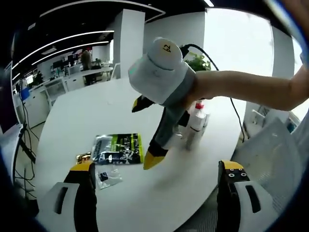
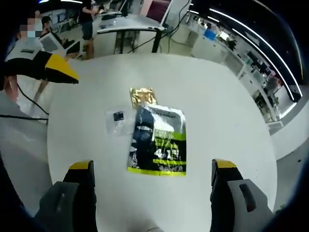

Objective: Arrange the skincare products in the storage area until every visible bottle or jar stands upright without overlapping.

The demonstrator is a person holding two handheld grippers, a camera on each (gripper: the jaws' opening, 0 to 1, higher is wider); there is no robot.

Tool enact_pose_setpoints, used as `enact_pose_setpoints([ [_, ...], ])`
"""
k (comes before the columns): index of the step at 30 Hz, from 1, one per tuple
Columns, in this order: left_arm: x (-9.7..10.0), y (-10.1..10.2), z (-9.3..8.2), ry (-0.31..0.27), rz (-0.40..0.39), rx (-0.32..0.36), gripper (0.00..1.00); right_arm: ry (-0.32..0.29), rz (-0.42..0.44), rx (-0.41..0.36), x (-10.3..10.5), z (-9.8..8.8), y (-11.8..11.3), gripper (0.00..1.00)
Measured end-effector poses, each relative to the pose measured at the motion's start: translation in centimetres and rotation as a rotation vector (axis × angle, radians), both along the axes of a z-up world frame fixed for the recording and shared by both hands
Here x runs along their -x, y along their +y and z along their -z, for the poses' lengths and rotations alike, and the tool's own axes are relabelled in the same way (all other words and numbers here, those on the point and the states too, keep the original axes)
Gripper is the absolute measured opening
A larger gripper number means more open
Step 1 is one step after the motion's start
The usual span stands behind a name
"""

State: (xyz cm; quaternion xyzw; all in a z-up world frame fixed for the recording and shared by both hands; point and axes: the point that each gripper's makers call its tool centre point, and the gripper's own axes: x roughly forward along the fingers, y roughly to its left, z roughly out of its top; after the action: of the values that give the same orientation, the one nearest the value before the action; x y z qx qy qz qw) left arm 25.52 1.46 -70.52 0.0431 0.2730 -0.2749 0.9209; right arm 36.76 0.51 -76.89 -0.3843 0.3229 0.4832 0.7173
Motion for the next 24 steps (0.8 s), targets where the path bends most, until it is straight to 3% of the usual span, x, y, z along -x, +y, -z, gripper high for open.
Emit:
enact_pose_setpoints([
  [5,0.0,-0.1,0.1,0.008,0.004,0.001,0.99,0.052,0.043,-0.018,-0.3,0.8,0.1,0.99],
  [13,0.2,-0.5,0.6,0.028,0.025,-0.008,0.99,0.066,0.048,-0.006,-0.4,1.8,1.1,0.99],
  [24,0.2,-0.2,0.8,0.041,0.024,-0.007,0.99,0.187,0.159,-0.016,-1.7,4.6,1.3,0.96],
])
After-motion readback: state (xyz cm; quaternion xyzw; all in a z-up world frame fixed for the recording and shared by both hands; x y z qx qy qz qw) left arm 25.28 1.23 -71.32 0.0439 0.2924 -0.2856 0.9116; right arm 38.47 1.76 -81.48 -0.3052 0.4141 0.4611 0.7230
